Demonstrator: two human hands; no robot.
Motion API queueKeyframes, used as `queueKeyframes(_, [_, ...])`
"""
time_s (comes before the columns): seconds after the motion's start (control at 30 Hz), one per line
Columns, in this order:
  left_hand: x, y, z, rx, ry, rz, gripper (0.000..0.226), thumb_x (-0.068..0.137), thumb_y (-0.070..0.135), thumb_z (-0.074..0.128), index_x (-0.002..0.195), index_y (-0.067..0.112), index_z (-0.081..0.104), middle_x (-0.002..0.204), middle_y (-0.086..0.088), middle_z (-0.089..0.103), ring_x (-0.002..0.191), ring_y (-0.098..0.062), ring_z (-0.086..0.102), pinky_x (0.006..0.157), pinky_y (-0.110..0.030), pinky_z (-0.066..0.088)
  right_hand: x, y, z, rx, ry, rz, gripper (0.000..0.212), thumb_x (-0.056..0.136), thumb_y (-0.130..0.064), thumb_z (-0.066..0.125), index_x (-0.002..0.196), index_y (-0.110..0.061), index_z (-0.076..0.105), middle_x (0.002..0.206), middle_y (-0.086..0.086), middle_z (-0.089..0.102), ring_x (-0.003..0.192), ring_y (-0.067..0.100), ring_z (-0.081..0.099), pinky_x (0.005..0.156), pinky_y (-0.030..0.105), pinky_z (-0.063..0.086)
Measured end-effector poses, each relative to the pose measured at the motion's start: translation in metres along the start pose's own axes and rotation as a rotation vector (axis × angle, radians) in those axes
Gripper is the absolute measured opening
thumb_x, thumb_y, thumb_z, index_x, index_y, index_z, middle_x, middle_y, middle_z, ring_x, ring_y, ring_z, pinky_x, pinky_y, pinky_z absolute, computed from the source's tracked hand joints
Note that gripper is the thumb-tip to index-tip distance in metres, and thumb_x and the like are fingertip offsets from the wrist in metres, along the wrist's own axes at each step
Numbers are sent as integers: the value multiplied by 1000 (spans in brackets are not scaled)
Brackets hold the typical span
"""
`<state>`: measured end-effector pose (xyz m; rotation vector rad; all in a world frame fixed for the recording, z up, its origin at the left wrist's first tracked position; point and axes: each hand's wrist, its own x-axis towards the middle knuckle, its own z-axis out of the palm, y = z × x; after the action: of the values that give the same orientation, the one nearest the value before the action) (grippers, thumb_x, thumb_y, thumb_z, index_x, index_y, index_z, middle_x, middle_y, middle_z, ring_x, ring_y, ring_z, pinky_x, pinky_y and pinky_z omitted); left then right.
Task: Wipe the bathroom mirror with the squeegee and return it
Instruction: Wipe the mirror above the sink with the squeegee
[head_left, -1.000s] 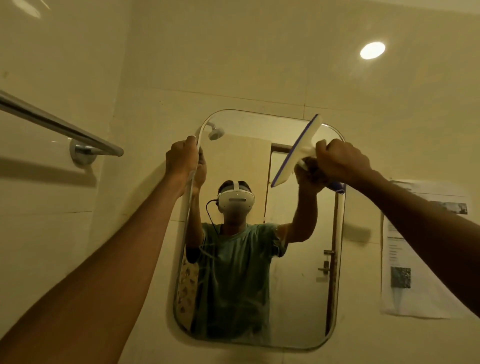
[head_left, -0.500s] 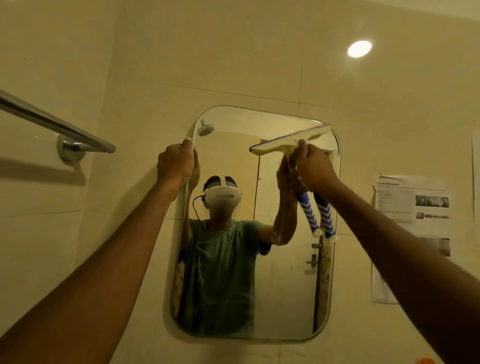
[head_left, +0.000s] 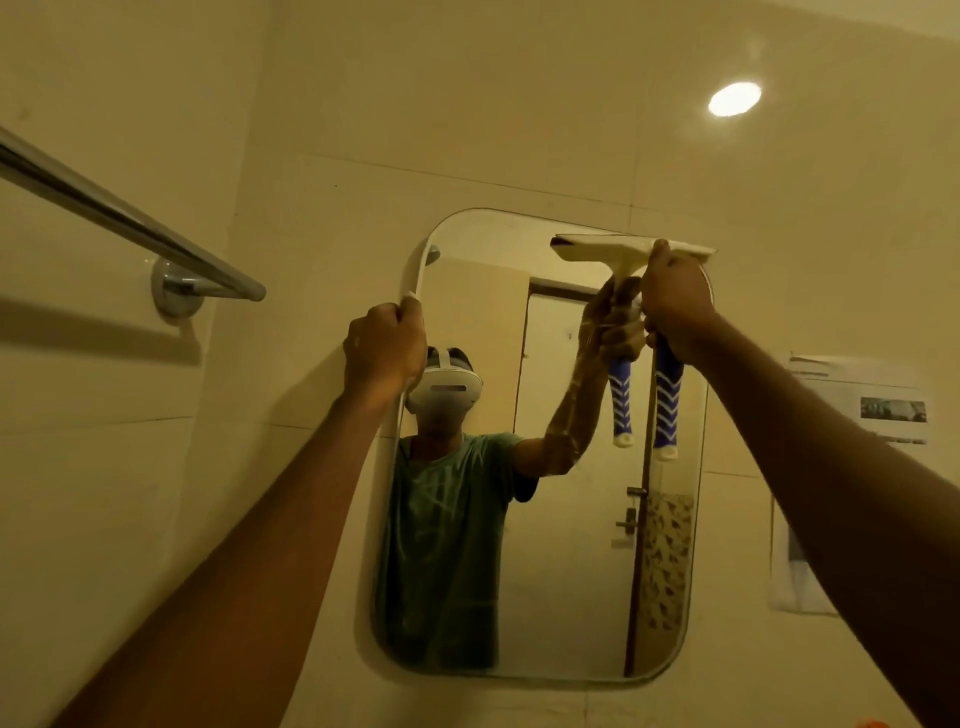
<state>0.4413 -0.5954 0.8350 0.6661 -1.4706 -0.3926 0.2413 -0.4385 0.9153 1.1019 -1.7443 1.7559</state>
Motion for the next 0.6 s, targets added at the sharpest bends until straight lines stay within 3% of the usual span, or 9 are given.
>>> queueKeyframes(0.07, [-3, -5, 1, -1, -8, -8, 49, 103, 37, 29, 86, 6, 63, 66, 2, 51, 61, -6, 44, 62, -27, 32, -10, 5, 3, 53, -17, -9, 47, 106, -43, 21, 77, -17, 48, 67, 3, 54, 49, 11, 49, 43, 20, 41])
queueKeyframes(0.17, [-6, -9, -1, -7, -24, -23, 50, 102, 38, 29, 84, 5, 62, 64, 1, 50, 60, -6, 44, 54, -24, 30, -39, 30, 11, 156, -57, 12, 51, 106, -42, 20, 91, -7, 54, 66, 4, 57, 42, 6, 54, 36, 15, 42])
queueKeyframes(0.27, [-6, -7, -3, -7, -26, -27, 49, 103, 37, 29, 81, 5, 61, 63, 1, 49, 59, -6, 42, 58, -29, 30, -75, 54, 12, 175, -77, 125, 58, 106, -44, 21, 91, -2, 58, 61, 6, 58, 32, 3, 52, 32, 15, 39])
queueKeyframes(0.4, [-10, -6, -4, -12, -35, -38, 47, 103, 36, 29, 83, 7, 60, 64, 3, 48, 60, -5, 42, 69, -29, 32, -85, 37, -1, 197, -71, 174, 48, 106, -40, 24, 75, -12, 48, 51, -2, 48, 24, 0, 43, 28, 13, 33])
queueKeyframes(0.5, [-12, -5, -4, -12, -43, -40, 47, 103, 37, 29, 82, 7, 59, 64, 3, 49, 60, -5, 43, 67, -29, 34, -48, 8, -7, 92, -25, 81, 47, 106, -43, 22, 74, -17, 44, 56, -2, 47, 37, 5, 46, 38, 20, 38])
queueKeyframes(0.6, [-12, -8, -3, 6, -44, -54, 50, 102, 39, 28, 85, 5, 61, 68, -2, 53, 59, -4, 44, 53, -23, 30, -25, 6, -3, 48, -14, 47, 47, 106, -45, 20, 75, -18, 43, 62, 1, 48, 46, 10, 44, 44, 23, 37])
